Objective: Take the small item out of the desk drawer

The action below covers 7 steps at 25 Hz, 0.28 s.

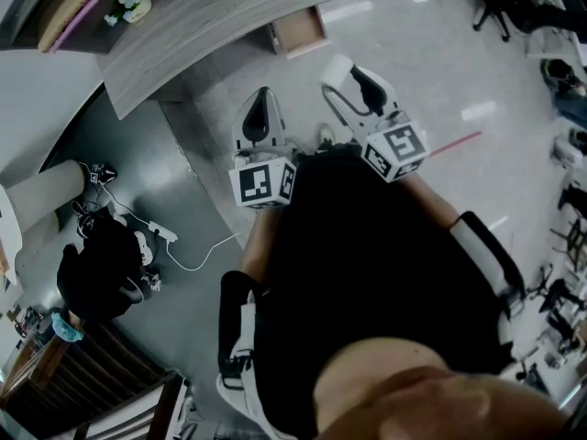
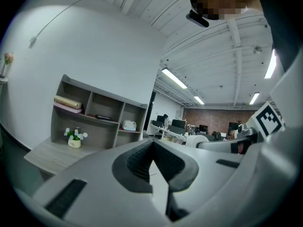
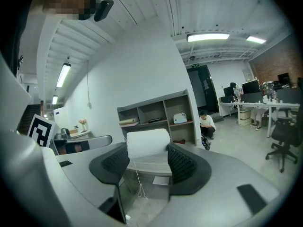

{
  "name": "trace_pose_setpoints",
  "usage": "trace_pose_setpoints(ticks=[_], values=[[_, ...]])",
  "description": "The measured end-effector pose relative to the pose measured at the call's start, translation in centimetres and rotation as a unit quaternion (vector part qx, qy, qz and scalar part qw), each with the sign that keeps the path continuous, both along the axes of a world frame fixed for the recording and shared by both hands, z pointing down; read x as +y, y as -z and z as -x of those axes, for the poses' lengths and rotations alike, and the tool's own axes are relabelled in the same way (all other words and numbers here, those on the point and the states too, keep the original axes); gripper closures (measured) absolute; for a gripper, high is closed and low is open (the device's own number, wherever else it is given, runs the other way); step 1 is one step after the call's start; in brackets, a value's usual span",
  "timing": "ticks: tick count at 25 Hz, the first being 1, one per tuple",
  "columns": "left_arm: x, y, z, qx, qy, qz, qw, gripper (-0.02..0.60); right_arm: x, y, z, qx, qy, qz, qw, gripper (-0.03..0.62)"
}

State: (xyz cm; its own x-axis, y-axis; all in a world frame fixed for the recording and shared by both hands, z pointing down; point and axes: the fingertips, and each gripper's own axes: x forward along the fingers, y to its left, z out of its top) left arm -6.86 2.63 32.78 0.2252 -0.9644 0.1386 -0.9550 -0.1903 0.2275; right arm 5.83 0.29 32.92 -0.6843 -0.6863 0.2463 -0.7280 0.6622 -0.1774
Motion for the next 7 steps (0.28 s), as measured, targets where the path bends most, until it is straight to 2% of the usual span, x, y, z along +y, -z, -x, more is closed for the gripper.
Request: trace_pose_setpoints(ticks=[7], values=[[0.31, -0.06, 0.26, 0.000, -0.003, 0.004, 1.0000, 0.583, 0.27, 0.25, 0.39, 0.000, -0.001, -0.002, 1.000, 0.344]])
